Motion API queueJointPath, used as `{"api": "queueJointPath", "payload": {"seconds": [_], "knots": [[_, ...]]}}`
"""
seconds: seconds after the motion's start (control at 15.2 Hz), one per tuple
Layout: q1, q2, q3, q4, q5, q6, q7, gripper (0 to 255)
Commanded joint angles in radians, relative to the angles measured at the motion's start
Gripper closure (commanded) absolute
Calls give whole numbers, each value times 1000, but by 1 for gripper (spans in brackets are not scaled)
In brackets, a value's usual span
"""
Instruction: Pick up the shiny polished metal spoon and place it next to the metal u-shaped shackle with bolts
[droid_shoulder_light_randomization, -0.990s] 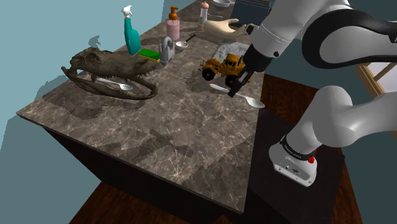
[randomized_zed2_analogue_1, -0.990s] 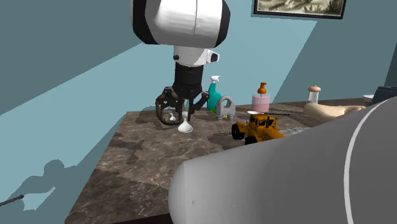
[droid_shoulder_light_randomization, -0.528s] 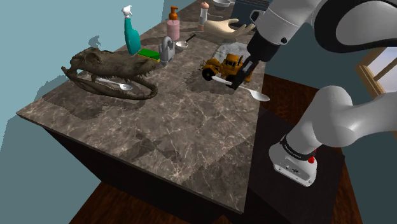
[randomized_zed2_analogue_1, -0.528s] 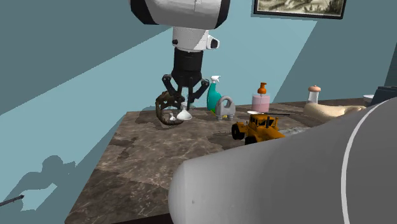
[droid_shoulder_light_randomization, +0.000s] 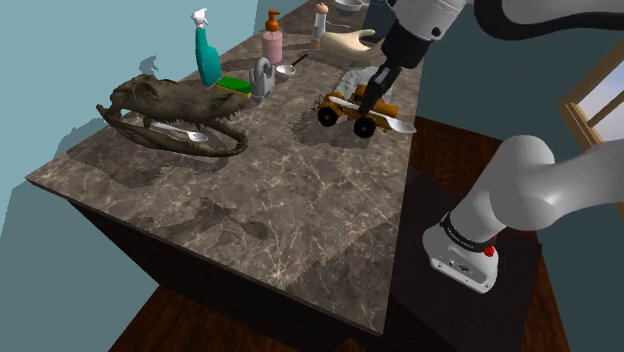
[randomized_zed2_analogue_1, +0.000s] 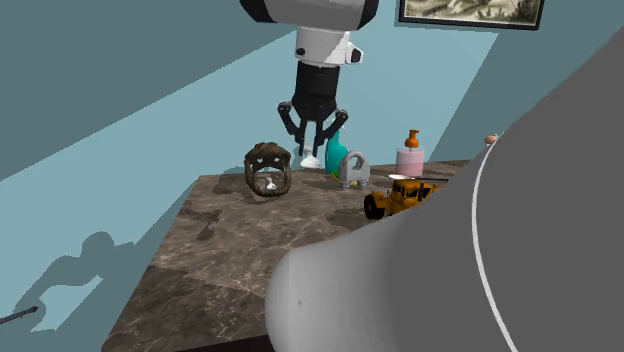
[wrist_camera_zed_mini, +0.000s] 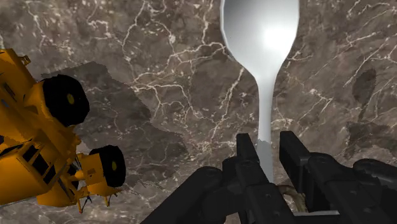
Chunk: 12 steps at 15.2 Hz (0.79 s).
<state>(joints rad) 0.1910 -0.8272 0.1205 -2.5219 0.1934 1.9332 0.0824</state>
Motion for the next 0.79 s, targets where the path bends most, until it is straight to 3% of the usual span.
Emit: {"api": "queueJointPath", "payload": {"seconds": [0.0, 0.73], "knots": [[-19, 55, -35, 23, -19, 26, -43, 255], [-82, 388, -204, 268, -68, 89, -250, 255]]}}
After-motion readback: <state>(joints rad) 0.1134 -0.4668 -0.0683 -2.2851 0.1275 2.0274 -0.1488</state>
